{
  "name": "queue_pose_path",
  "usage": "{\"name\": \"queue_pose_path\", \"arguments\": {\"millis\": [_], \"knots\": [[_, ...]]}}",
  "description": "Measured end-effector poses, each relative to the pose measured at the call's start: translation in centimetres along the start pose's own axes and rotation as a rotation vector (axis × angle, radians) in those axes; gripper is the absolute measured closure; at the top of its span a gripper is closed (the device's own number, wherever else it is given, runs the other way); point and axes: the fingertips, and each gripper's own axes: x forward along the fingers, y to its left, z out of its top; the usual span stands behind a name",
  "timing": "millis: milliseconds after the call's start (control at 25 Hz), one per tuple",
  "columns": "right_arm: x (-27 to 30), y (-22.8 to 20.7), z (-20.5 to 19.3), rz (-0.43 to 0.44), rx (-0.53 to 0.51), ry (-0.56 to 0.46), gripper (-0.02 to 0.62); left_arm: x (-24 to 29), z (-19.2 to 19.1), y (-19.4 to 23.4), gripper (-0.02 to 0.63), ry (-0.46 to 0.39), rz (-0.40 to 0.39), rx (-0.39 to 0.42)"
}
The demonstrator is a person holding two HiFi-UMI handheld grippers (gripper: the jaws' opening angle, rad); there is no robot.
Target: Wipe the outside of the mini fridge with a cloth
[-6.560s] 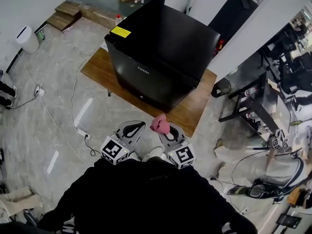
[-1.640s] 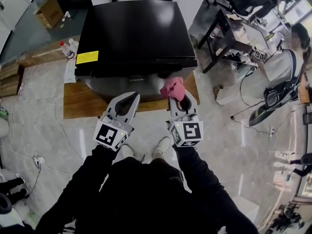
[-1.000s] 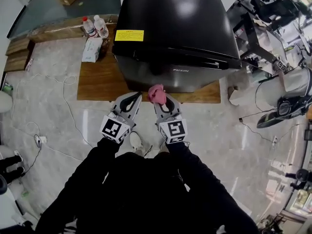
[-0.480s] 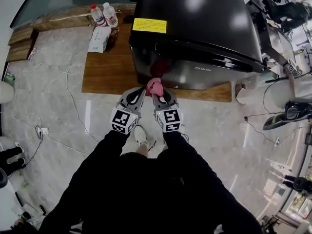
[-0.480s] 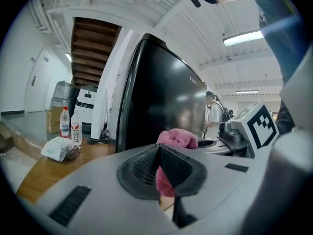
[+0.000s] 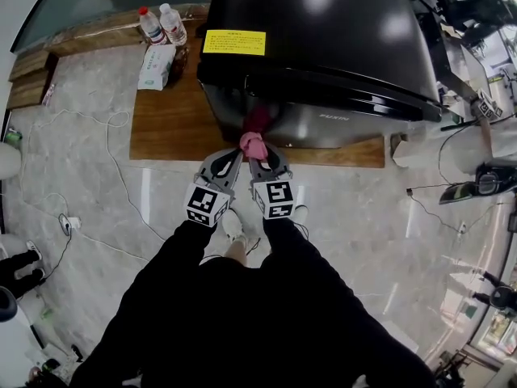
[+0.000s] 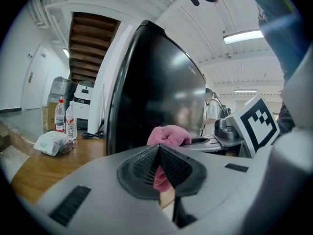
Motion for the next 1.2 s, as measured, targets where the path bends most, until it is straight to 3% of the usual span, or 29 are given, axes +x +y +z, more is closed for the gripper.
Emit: {"name": "queue_pose_path", "arguments": {"millis": [400,520,680,1000,1200], "knots": [[-3.1,-5.0,-0.2,-0.036,0.001,0.007,0.513,4.3,0.2,-4.9,0.600,0.017,-0.077,0.042],[-4.6,-8.5,-0.2,-0.101,0.039,-0.007,0.560,5.7,0.0,-7.3,0.600,0.018,-0.115,0.068],[-5.5,-10.5,0.0,-0.066,-0.022,0.003,0.571,7.6,-0.1,-8.7,0.600,0.027,-0.115,0.064],[-8.6,-15.9,-0.3,-0.151,0.077,-0.015,0.577,11.0,0.0,-12.5,0.600,0.033,-0.145,0.055],[-10.9,-20.8,-1.4,-0.254,0.159,-0.006,0.578,13.7,-0.3,-15.3,0.600,0.043,-0.176,0.051]]}}
